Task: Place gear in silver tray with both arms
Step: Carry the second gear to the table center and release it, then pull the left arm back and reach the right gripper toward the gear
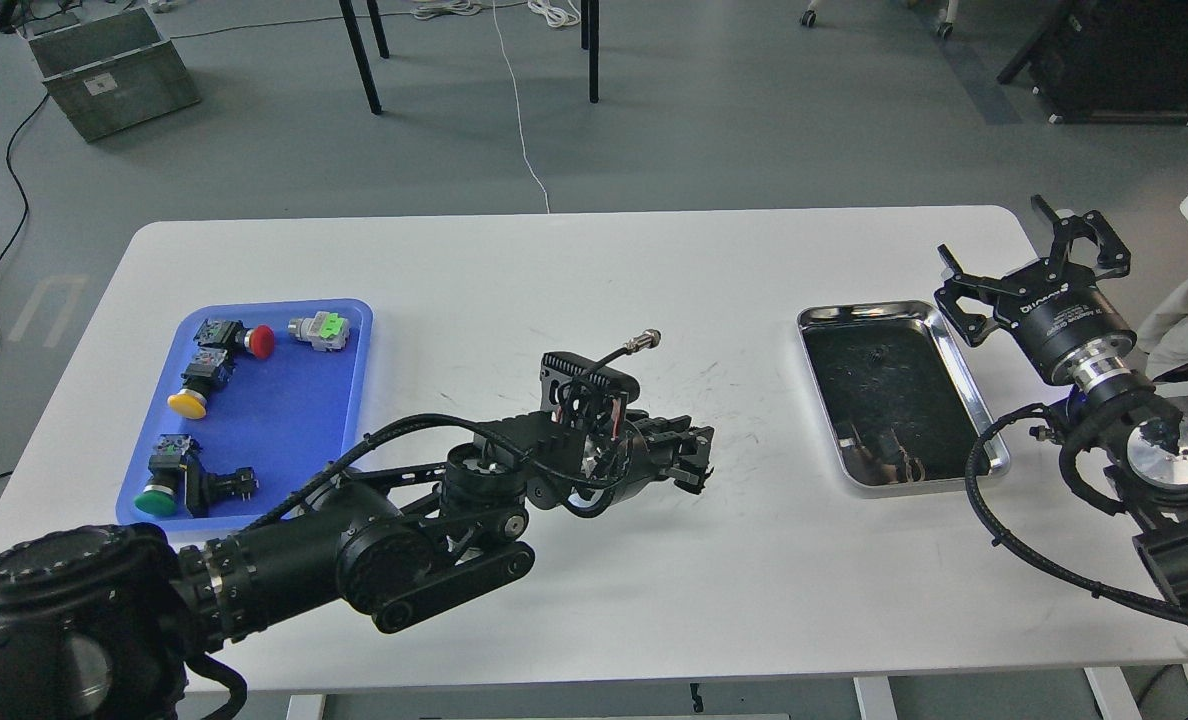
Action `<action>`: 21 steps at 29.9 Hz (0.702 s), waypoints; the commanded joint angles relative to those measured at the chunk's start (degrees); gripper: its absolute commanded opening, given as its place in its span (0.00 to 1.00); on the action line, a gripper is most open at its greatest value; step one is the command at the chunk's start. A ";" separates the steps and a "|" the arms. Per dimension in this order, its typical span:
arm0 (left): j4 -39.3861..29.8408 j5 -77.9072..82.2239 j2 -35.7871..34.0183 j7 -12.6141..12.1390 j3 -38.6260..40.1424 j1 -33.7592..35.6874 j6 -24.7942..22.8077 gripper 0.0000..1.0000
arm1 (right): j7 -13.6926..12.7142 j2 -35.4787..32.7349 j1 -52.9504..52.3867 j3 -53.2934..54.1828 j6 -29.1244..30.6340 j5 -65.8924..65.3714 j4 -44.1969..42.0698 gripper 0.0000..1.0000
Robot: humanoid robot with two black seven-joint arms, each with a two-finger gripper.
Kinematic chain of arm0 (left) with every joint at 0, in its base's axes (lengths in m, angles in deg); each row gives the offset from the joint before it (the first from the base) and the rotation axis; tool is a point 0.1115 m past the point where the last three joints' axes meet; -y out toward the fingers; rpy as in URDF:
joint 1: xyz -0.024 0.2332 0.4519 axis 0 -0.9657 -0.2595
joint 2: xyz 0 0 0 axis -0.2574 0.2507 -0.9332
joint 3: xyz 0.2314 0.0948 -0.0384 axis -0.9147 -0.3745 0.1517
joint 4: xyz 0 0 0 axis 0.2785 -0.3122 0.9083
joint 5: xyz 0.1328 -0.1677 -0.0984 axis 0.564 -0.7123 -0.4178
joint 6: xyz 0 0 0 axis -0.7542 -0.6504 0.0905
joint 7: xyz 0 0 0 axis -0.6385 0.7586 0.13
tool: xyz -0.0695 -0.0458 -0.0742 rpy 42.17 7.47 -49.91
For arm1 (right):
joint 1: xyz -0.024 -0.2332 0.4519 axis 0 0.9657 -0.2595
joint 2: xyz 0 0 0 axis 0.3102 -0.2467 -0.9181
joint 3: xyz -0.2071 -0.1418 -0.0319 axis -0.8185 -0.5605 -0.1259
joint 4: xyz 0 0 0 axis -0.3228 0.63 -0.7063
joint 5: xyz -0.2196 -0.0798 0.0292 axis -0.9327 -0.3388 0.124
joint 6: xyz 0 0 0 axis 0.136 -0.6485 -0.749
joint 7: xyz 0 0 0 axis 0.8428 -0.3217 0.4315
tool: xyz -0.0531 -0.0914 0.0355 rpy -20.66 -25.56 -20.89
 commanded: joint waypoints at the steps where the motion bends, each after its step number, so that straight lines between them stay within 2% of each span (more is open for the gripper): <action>1: -0.72 -5.31 0.00 0.03 0.01 0.08 2.70 0.95 | 0.00 0.00 0.00 -0.03 -0.01 0.00 0.10 0.94; 6: -0.81 -12.61 0.00 0.12 1.84 1.05 6.83 0.98 | 0.00 0.00 0.00 -0.03 -0.01 0.00 0.10 0.94; 15: -0.02 -17.28 0.00 -0.32 23.01 1.58 9.21 0.98 | 0.00 -0.17 -0.44 0.06 -0.01 0.00 0.89 0.94; 19: -0.10 -24.03 0.00 -0.40 27.68 1.58 11.93 0.98 | 0.00 -0.17 -1.14 -0.20 -0.01 -0.09 2.91 0.94; 21: -0.10 -28.78 -2.44 -0.49 29.44 1.58 13.43 0.98 | 0.00 -0.26 -1.76 -0.29 -0.01 -0.26 4.23 0.95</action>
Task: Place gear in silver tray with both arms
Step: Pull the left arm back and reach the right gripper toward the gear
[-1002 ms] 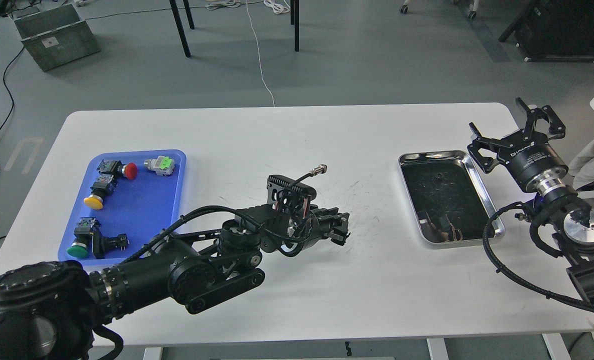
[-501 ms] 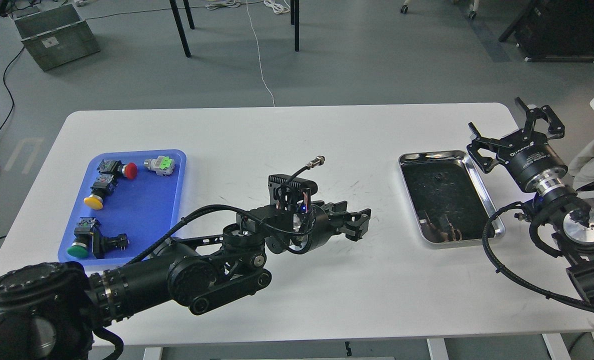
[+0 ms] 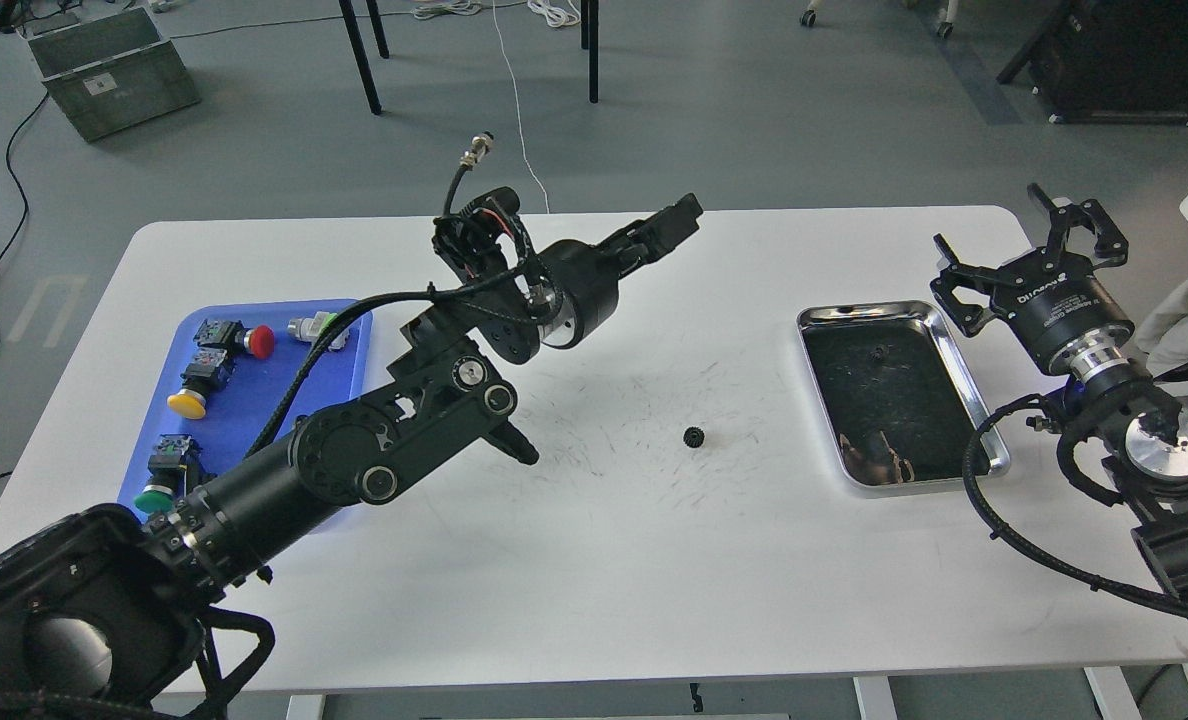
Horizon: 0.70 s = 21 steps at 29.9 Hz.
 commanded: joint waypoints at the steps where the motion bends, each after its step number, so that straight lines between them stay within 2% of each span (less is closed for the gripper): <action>1: -0.08 -8.30 -4.01 0.01 3.61 -0.01 2.79 0.98 | -0.09 -0.17 -1.13 -0.35 0.00 -0.31 2.29 0.95; 9: 0.01 -26.76 -16.49 1.15 15.29 -4.40 4.29 0.98 | -0.35 0.01 -4.12 -1.94 0.00 -6.01 7.57 0.95; 16: 0.45 -41.70 -22.92 6.59 20.66 -11.86 3.59 0.98 | -0.88 -0.52 -6.40 -7.46 -3.04 -18.39 17.66 0.95; 18: 1.76 -45.66 -23.10 7.65 22.07 -14.15 2.11 0.98 | -0.97 -2.18 -8.68 -11.06 -3.83 -22.09 19.78 0.95; 21: 5.45 -50.94 -23.71 10.45 22.95 -15.83 -2.89 0.98 | -1.49 -3.77 -14.73 -20.45 -4.19 -26.75 20.06 0.95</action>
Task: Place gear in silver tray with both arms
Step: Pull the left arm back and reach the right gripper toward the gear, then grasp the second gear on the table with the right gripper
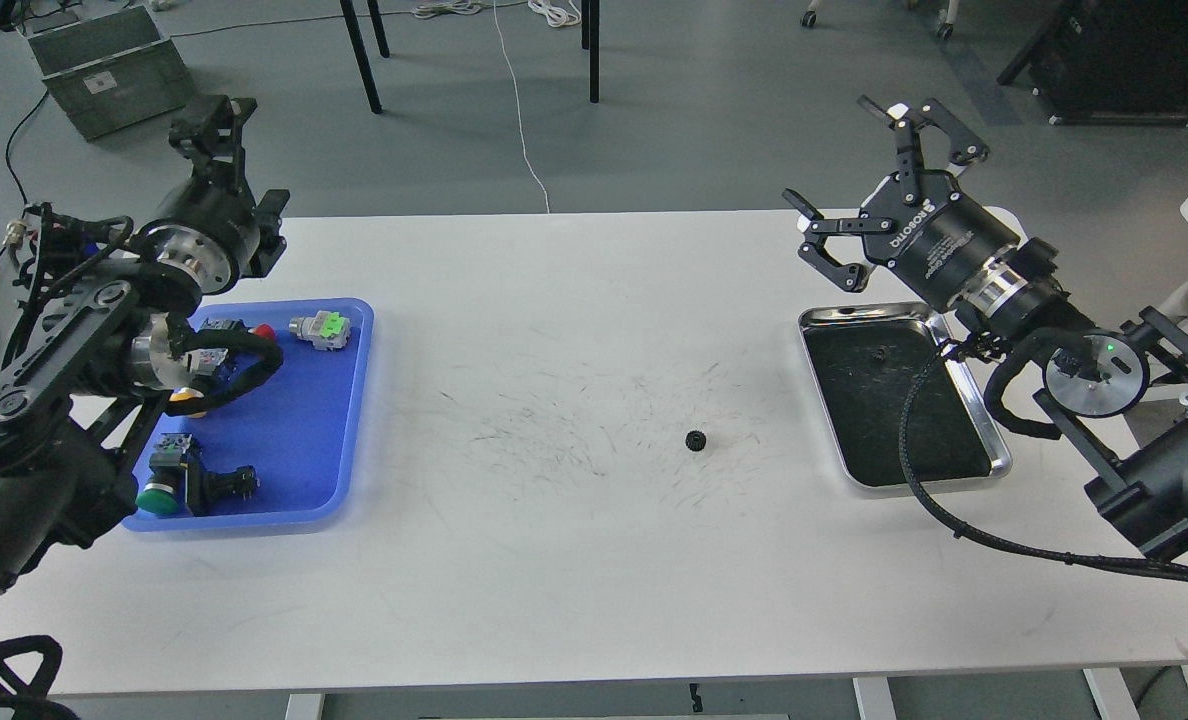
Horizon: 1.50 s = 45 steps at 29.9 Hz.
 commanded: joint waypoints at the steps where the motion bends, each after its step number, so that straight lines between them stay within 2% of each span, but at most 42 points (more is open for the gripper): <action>1: 4.51 -6.69 -0.88 3.40 0.93 -1.74 -6.26 0.98 | -0.91 -1.40 -7.73 -11.97 -0.51 -6.00 0.49 0.95; 3: 7.59 -9.50 -1.15 4.54 0.93 -1.74 -10.31 0.98 | -1.97 -1.93 -12.22 -18.92 -0.60 -9.16 0.58 0.96; 7: 12.52 -11.01 -0.80 4.99 0.93 -1.83 -17.78 0.98 | -2.32 -2.11 -19.52 -29.47 -1.13 -18.11 1.02 0.97; 12: 14.02 -11.10 -0.71 4.99 0.93 -1.74 -24.56 0.98 | -2.32 -2.45 -21.91 -35.56 -1.66 -37.36 4.09 0.97; 20: 14.02 -10.31 -1.15 5.78 -0.22 -1.74 -24.39 0.98 | -2.41 -3.25 -22.08 -42.76 -1.83 -53.28 5.06 0.98; 23: 14.02 -10.31 -1.15 5.78 -0.22 -1.74 -24.30 0.98 | -3.72 -2.98 -22.35 -44.52 -1.83 -56.89 4.80 0.98; 27: 13.93 -10.31 -1.06 5.69 -0.22 -1.48 -24.30 0.98 | -6.10 -1.76 -22.35 -46.19 -1.83 -57.96 4.36 0.98; 38: 13.58 -10.31 -0.97 5.78 -0.30 -1.39 -24.21 0.98 | -6.54 4.66 -25.24 -51.38 -1.22 -57.87 -0.04 0.98; 45: 13.41 -10.31 -1.15 5.78 -0.22 -1.39 -24.21 0.98 | -7.77 7.12 -28.23 -56.39 -1.13 -57.96 -0.30 0.98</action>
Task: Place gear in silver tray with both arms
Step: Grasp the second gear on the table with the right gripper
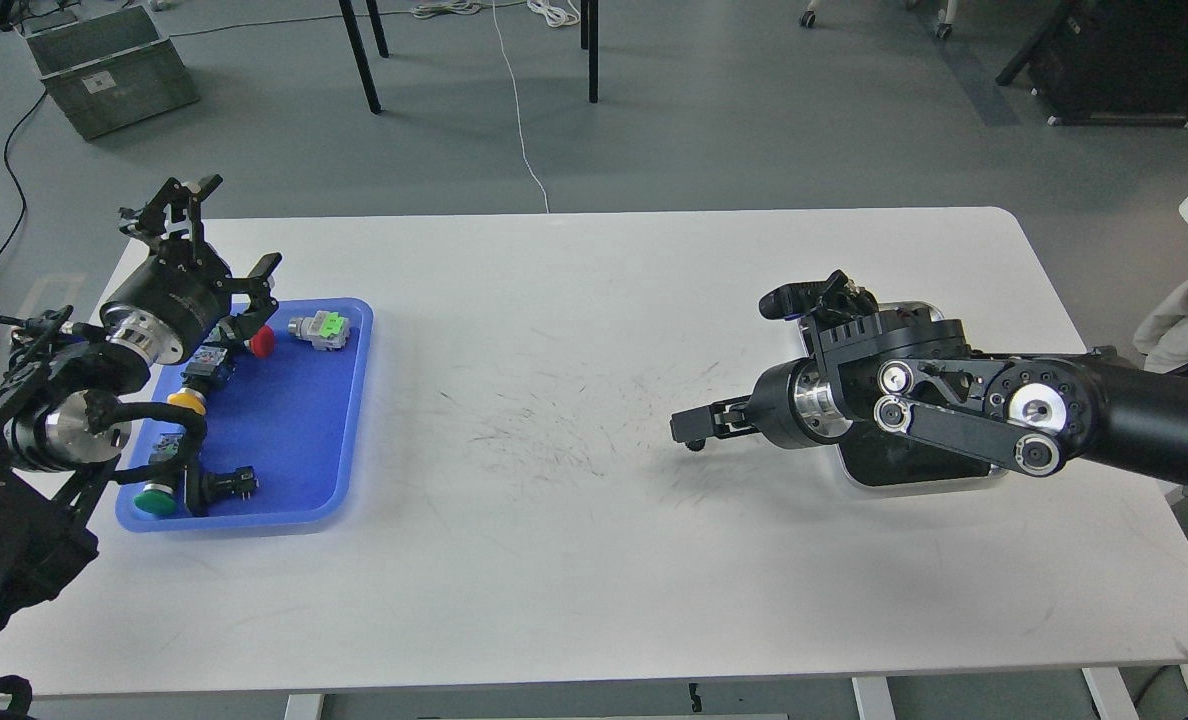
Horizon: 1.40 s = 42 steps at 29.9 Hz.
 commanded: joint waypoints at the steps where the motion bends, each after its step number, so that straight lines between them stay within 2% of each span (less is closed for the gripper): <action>1: -0.01 -0.02 -0.06 0.06 -0.04 -0.02 -0.02 0.98 | -0.25 1.08 -1.30 -2.59 0.02 -0.08 -0.31 0.98; 9: -0.01 0.07 -0.06 0.06 -0.04 -0.02 0.07 0.98 | -0.43 4.24 -2.53 -5.94 0.02 -0.17 -3.20 0.95; 14: -0.01 0.07 -0.15 0.06 0.04 0.16 -0.02 0.98 | -0.43 5.56 -2.45 -6.20 0.02 -0.34 -4.53 0.89; 18: -0.01 0.07 -1.20 0.06 0.04 0.33 -0.02 0.98 | -0.34 6.26 -2.53 -7.61 0.02 -0.43 -5.49 0.77; 24: -0.01 0.07 -1.29 0.06 0.04 0.33 -0.02 0.98 | -0.34 6.35 -2.54 -8.05 0.02 -1.92 -5.67 0.47; 29: -0.01 0.07 -1.30 0.06 0.04 0.33 -0.02 0.98 | -0.34 6.35 -2.71 -8.14 0.02 -2.01 -5.67 0.31; 31: -0.01 0.07 -1.38 0.06 0.04 0.33 -0.02 0.98 | -0.34 6.35 -2.80 -8.14 0.02 -2.01 -5.67 0.18; 37: -0.01 0.07 -1.38 0.06 0.04 0.33 0.06 0.98 | -0.34 6.35 -3.24 -8.14 0.02 -2.01 -5.58 0.05; 42: -0.01 0.07 -1.47 0.06 0.04 0.42 0.07 0.98 | -0.25 5.91 -4.20 -8.05 0.02 -1.84 -5.32 0.02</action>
